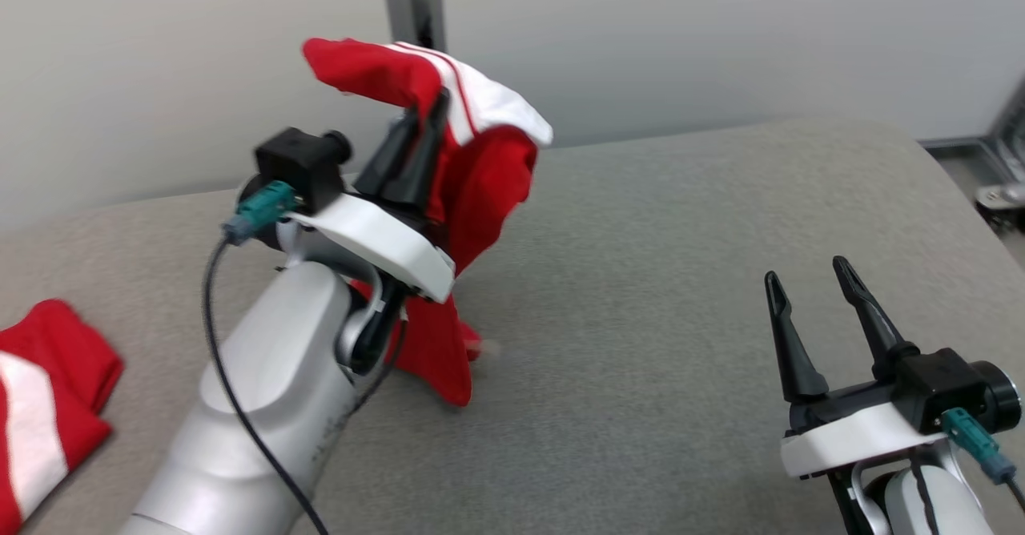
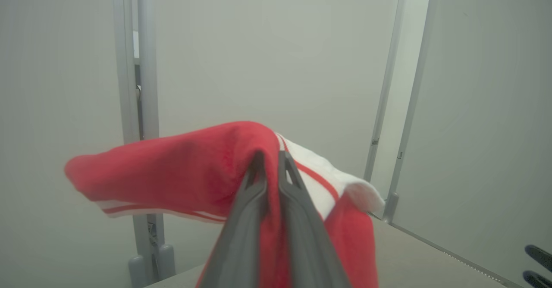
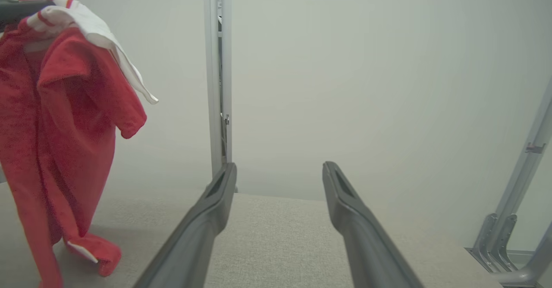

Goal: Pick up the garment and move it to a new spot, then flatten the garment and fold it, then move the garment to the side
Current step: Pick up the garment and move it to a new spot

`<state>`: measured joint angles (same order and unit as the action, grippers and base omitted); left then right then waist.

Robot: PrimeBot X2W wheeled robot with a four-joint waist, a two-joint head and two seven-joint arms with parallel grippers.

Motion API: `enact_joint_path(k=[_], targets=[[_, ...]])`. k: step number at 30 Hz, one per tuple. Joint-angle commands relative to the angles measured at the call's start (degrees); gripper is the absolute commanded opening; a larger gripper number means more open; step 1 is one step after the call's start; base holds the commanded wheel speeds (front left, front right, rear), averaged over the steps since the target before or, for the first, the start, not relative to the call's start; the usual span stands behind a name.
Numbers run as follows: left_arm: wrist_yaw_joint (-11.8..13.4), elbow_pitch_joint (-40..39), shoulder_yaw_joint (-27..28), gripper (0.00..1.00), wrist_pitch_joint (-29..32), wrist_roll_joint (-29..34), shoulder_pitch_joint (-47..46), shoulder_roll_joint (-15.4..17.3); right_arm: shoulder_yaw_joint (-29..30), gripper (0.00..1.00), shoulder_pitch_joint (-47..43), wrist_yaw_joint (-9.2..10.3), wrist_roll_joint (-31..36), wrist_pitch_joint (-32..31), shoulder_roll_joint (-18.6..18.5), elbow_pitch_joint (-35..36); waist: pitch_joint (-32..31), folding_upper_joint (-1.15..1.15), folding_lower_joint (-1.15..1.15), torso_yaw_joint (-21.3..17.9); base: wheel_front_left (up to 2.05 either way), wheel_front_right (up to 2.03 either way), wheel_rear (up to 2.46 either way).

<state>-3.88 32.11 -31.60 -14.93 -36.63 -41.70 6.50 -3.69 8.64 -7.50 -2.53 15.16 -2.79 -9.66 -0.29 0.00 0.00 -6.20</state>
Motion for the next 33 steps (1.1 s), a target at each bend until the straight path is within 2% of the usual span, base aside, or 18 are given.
enact_joint_path(k=[1, 6, 12, 14, 15, 16, 20, 24, 29, 33], targets=[[0.09, 0.62, -0.65, 0.00, -0.29, 0.81, 0.25, -0.45, 0.41, 1.00, 0.66, 0.02, 0.00, 0.10, -0.26, -0.06, 2.09, 0.00, 0.00, -4.35, 0.00, 0.00, 0.00], [-0.48, 3.95, -4.31, 0.00, -0.26, 2.95, -0.23, -2.70, 0.90, 1.00, 2.14, 0.02, -0.77, 0.10, -0.24, -1.04, 4.99, 0.00, 0.00, -10.31, 0.00, 0.00, 0.00], [-0.86, 6.64, -8.99, 0.00, -0.27, 3.54, -0.26, -3.46, 0.44, 1.00, 3.79, 0.02, -2.28, 0.10, -0.20, -2.31, 8.08, 0.00, 0.00, -16.78, 0.00, 0.00, 0.00], [-0.12, 7.71, -12.15, 0.00, -0.26, 3.64, -0.33, -3.47, 0.45, 1.00, 4.06, 0.02, -2.75, 0.10, -0.23, -2.72, 8.87, 0.00, 0.00, -18.32, 0.00, 0.00, 0.00], [0.19, 8.16, -13.65, 0.44, -0.27, 3.42, -0.39, -3.40, 0.50, 1.00, 4.21, 0.02, -3.08, 0.10, -0.20, -2.93, 9.23, 0.00, 0.00, -18.97, 0.00, 0.00, 0.00], [0.46, 8.60, -15.24, 1.00, -0.27, 3.01, -0.26, -3.38, 0.52, 1.00, 4.29, 0.02, -3.27, 0.10, -0.19, -3.15, 9.52, 0.00, 0.00, -19.53, 0.00, 0.00, 0.00], [1.25, 10.37, -20.67, 1.00, -0.27, 1.20, -0.44, -3.43, 0.63, 1.00, 4.51, 0.02, -3.98, 0.10, -0.22, -3.85, 9.86, 0.00, 0.00, -20.37, 0.00, 0.00, 0.00], [1.59, 11.14, -22.89, 1.00, -0.26, -0.73, -0.82, -3.38, 1.31, 1.00, 4.51, 0.02, -3.96, 0.10, -0.21, -4.19, 9.32, 0.00, 0.00, -18.89, 0.00, 0.00, 0.00], [2.23, 11.60, -20.90, 1.00, -0.27, -0.85, -0.95, -3.44, 2.34, 1.00, 3.91, 0.02, -3.03, 0.10, -0.23, -4.05, 7.91, 0.00, 0.00, -15.54, 0.00, 0.00, 0.00], [3.00, 10.78, -15.72, 1.00, -0.27, 1.47, 0.88, -3.40, 3.08, 1.00, 3.02, 0.02, -2.02, 0.10, -0.23, -3.68, 5.83, 0.00, 0.00, -11.03, 0.00, 0.00, 0.00]])
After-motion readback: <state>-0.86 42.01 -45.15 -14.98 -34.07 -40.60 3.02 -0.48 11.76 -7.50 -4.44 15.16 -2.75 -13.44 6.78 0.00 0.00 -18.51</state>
